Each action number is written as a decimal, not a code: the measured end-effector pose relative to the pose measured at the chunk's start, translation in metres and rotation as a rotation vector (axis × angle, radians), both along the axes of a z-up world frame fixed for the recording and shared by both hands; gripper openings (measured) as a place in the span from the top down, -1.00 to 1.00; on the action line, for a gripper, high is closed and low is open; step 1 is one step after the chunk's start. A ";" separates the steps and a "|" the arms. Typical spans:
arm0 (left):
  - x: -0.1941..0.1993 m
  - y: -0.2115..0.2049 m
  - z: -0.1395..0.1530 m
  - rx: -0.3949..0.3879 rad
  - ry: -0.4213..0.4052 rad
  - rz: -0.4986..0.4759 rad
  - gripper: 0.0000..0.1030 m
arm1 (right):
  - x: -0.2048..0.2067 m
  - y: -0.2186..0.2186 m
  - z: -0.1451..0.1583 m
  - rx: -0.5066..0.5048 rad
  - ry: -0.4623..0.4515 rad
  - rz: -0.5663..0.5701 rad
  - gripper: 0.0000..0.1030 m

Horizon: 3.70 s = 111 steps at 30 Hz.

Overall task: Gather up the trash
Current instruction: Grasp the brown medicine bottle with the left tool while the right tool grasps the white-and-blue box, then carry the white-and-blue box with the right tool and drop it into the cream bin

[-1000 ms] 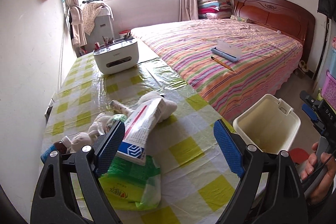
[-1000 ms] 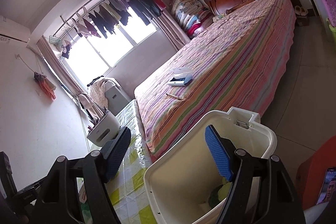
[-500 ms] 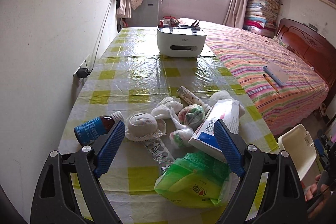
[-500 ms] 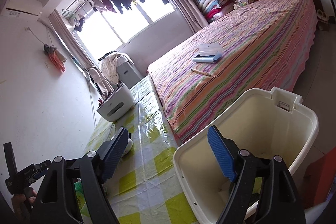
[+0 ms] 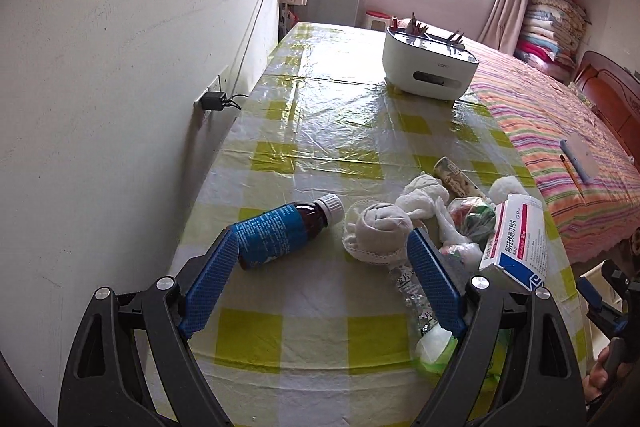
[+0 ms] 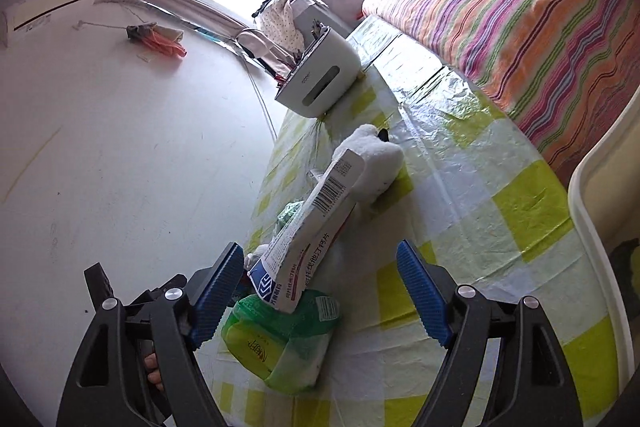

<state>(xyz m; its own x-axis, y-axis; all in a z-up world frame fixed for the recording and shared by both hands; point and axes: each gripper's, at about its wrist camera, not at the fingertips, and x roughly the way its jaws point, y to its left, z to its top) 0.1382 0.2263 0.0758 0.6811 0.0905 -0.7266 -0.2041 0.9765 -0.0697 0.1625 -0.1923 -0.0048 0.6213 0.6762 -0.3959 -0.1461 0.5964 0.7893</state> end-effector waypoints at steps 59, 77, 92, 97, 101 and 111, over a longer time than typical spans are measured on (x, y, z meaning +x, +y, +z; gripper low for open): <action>0.108 0.021 -0.060 0.501 0.300 -0.590 -0.77 | -0.002 0.021 -0.031 -0.033 0.098 0.115 -0.49; 0.095 0.017 -0.094 0.130 0.394 -0.540 0.19 | 0.025 0.056 -0.007 -0.157 0.089 0.149 -0.49; 0.034 -0.005 -0.068 0.114 0.181 -0.238 0.20 | 0.088 0.097 -0.035 0.040 0.242 0.215 -0.01; 0.007 -0.013 -0.030 0.065 0.063 -0.189 0.20 | 0.077 0.092 -0.033 0.040 0.184 0.214 0.19; -0.021 -0.028 -0.003 -0.005 -0.029 -0.180 0.20 | 0.052 0.075 -0.014 0.002 0.089 0.169 0.25; -0.044 -0.082 0.010 -0.044 -0.075 -0.233 0.20 | 0.002 0.018 0.017 -0.028 -0.092 0.088 0.28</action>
